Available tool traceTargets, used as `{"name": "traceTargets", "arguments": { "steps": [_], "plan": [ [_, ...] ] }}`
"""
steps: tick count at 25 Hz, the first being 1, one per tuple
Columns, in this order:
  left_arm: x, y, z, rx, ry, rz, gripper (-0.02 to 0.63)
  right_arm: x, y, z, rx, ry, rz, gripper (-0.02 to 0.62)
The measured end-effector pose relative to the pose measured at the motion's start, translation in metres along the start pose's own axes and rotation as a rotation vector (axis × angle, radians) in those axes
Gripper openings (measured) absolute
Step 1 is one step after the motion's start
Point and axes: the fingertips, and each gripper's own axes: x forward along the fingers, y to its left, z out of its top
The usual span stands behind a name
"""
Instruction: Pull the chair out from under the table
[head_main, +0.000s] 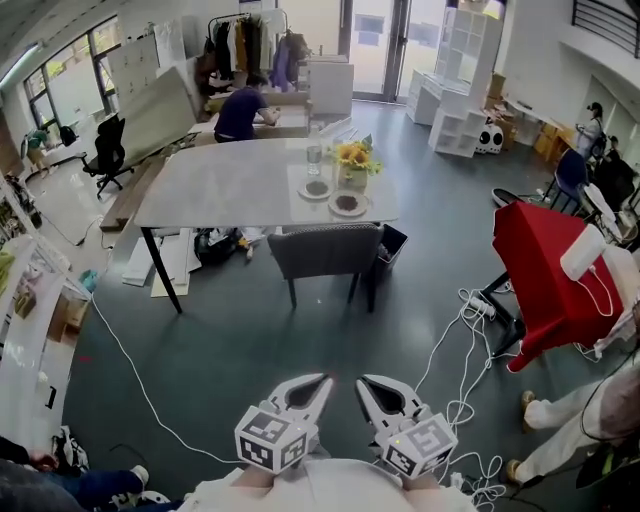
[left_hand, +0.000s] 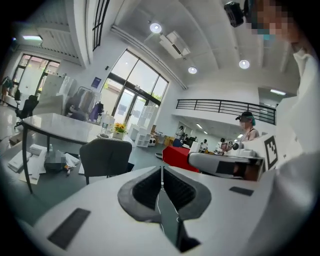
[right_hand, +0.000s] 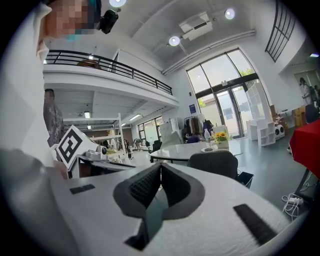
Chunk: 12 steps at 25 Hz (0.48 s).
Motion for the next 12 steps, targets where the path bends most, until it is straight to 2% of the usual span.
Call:
{"name": "traceTargets", "arguments": {
  "steps": [5, 9, 12],
  "plan": [
    [0.03, 0.042, 0.023, 0.014, 0.012, -0.041, 0.025, 0.05, -0.016, 0.012, -0.005, -0.023, -0.02, 0.003],
    [0.047, 0.053, 0.019, -0.035, 0.041, -0.085, 0.025, 0.063, -0.028, 0.007, 0.018, -0.006, -0.037, 0.003],
    [0.053, 0.065, 0.017, -0.043, 0.054, -0.086, 0.025, 0.073, -0.038, 0.004, 0.033, 0.004, -0.05, 0.003]
  ]
}}
